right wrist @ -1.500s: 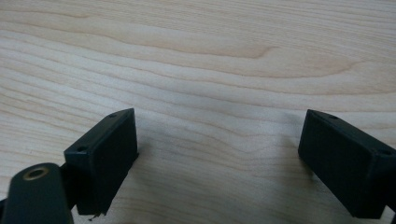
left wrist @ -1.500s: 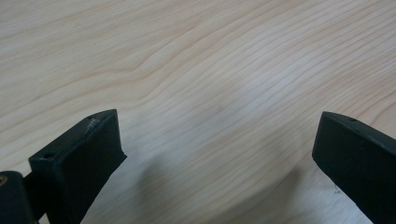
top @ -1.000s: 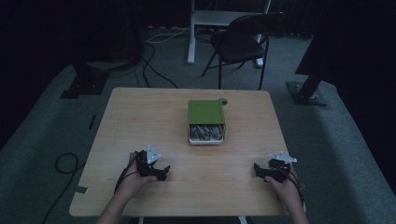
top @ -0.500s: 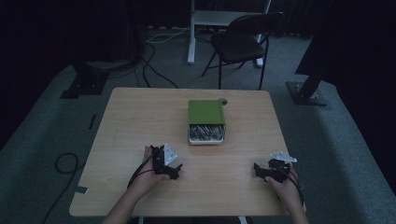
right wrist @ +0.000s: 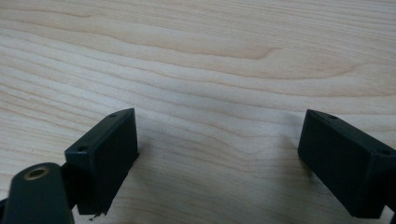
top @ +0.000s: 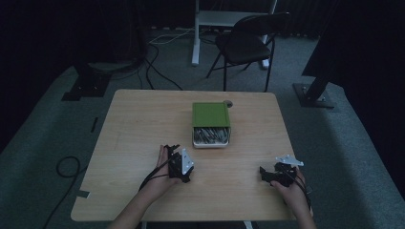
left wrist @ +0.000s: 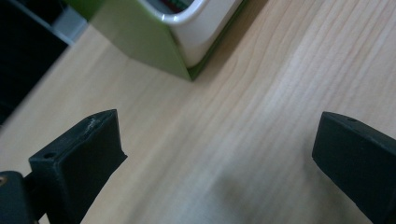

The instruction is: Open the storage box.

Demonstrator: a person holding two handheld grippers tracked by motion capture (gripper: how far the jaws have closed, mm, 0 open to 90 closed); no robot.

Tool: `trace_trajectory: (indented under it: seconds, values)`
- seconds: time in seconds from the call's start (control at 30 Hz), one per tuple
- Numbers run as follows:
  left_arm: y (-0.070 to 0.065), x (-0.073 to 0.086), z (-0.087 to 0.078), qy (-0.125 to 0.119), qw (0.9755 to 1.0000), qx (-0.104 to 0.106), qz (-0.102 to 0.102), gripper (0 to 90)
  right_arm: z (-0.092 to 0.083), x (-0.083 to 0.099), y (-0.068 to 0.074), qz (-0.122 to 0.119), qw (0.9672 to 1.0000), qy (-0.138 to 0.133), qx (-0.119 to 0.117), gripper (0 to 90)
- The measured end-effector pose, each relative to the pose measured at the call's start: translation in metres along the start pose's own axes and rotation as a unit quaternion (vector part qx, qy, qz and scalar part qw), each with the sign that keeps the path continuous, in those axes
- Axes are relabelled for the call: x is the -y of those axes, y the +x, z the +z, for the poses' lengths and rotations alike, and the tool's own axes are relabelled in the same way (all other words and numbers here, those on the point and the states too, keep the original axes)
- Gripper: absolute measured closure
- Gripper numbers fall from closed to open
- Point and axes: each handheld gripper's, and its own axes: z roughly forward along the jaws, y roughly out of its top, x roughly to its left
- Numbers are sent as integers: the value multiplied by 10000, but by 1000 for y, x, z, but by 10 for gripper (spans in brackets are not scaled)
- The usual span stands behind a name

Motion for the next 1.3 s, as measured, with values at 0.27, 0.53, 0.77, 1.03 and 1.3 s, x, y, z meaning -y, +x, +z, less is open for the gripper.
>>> trace_trajectory:
  seconds: [0.27,0.53,0.77,1.03,1.3]
  values:
    - [-9,-14,6,-154,9985,-68,530,22,0,0,0,1,10000,0,-1,116]
    - [-17,-28,11,-408,9938,-199,1015,48,0,0,0,3,10000,-1,-2,116]
    - [-18,-36,20,-321,9893,-415,1364,85,0,0,0,4,10000,-1,-2,116]
    - [-17,-40,27,-358,9845,-614,1603,276,0,0,0,3,10000,-2,-1,116]
    - [-18,-43,36,-306,9770,-776,1964,446,0,0,0,4,10000,-1,-2,116]
